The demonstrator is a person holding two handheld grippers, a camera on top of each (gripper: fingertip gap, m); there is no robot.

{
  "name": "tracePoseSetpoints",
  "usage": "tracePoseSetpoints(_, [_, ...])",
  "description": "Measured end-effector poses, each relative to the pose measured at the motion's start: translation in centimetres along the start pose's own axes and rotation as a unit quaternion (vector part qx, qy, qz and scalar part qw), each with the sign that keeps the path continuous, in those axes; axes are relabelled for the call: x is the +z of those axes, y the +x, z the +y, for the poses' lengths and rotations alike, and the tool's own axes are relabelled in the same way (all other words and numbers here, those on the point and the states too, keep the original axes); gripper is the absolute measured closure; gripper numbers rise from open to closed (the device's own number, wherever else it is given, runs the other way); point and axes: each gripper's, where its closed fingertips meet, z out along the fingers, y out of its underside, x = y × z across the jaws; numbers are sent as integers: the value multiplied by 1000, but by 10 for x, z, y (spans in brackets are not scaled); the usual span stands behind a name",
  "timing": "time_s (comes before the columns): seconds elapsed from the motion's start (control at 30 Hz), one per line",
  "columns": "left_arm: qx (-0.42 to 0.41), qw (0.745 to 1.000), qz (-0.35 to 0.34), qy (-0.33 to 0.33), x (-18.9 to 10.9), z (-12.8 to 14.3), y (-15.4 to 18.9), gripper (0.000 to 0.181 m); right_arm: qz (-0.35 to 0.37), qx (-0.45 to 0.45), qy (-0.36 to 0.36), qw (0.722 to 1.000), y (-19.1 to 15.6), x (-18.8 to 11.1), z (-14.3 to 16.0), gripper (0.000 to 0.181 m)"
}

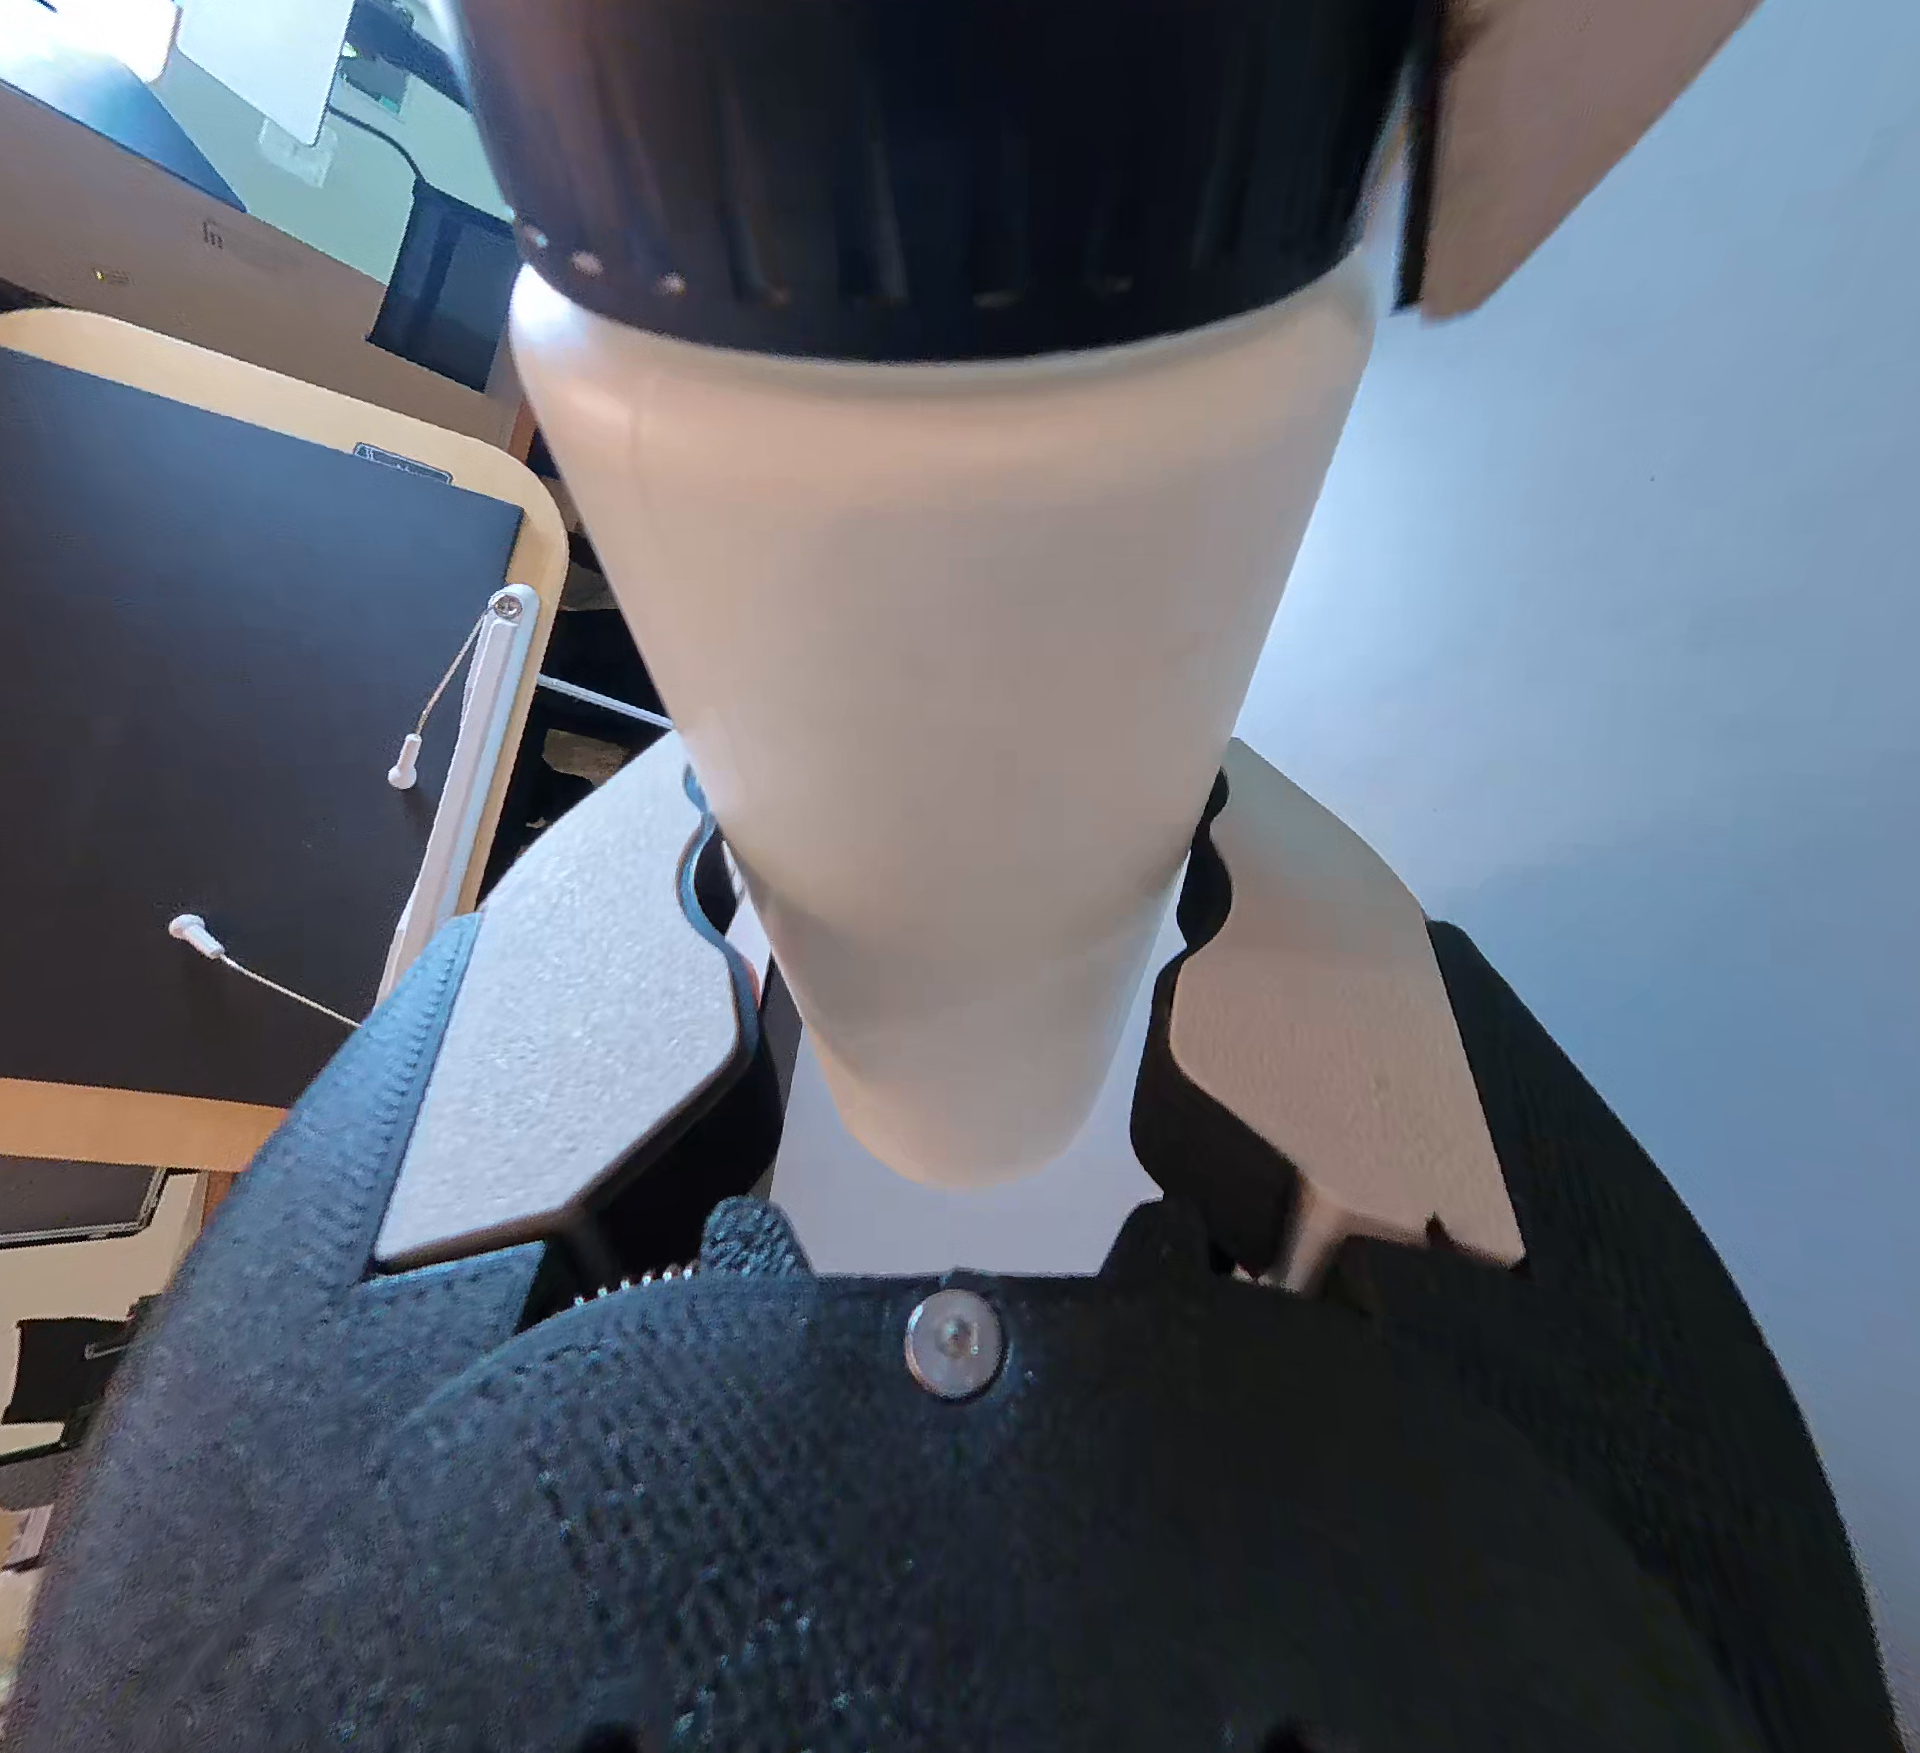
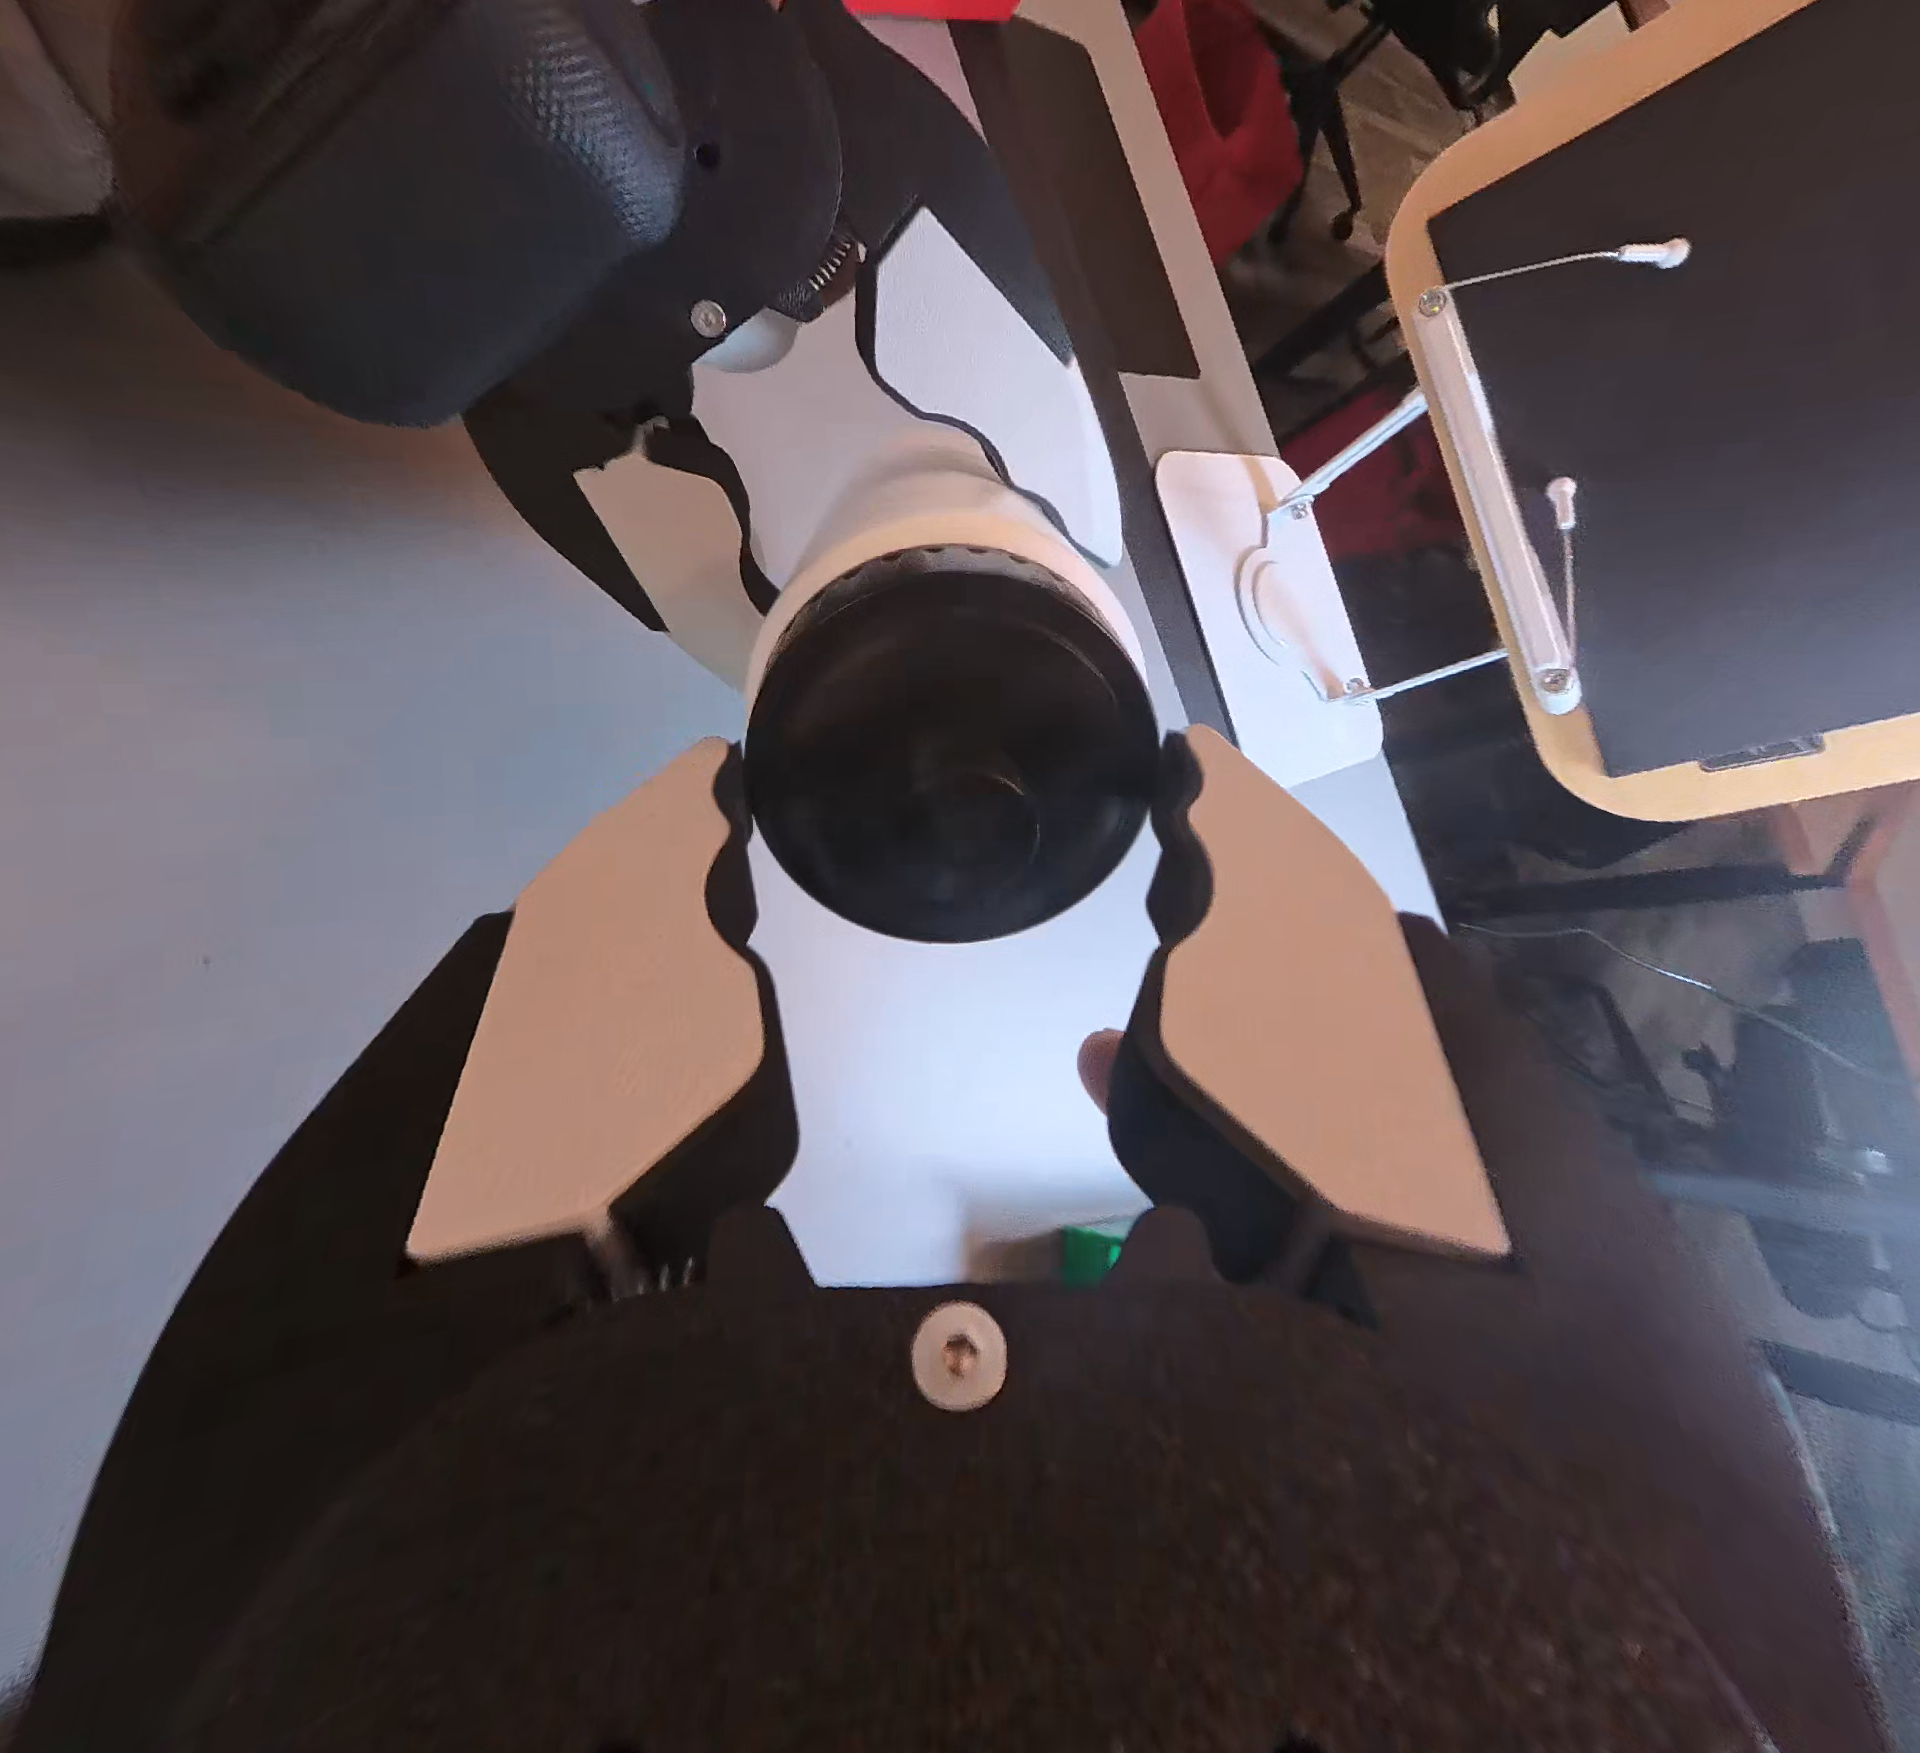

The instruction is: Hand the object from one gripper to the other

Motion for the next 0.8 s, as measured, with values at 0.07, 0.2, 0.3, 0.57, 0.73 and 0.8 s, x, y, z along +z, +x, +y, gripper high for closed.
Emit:
tracePoseSetpoints(0.07, [-2, 1000, -2, 3, -1, -1, -1, 95, 0, -4, -9, 1000, 1, -1, -1, 106])
tracePoseSetpoints(0.2, [-40, 997, -9, 60, -8, -14, -8, 95, -12, -5, -20, 1000, 10, -14, -9, 107])
tracePoseSetpoints(0.3, [-99, 991, -7, 85, -16, -16, -22, 97, -16, 3, -47, 999, 31, -33, -13, 107])
tracePoseSetpoints(0.57, [-232, 964, -8, 127, -35, 12, -61, 108, 53, 82, -174, 980, 144, -91, 23, 107])
tracePoseSetpoints(0.73, [-269, 953, -15, 139, -43, 23, -75, 112, 110, 183, -225, 951, 218, -106, 86, 108])
tracePoseSetpoints(0.8, [-285, 947, -11, 146, -43, 26, -77, 113, 129, 226, -229, 938, 242, -103, 114, 108])
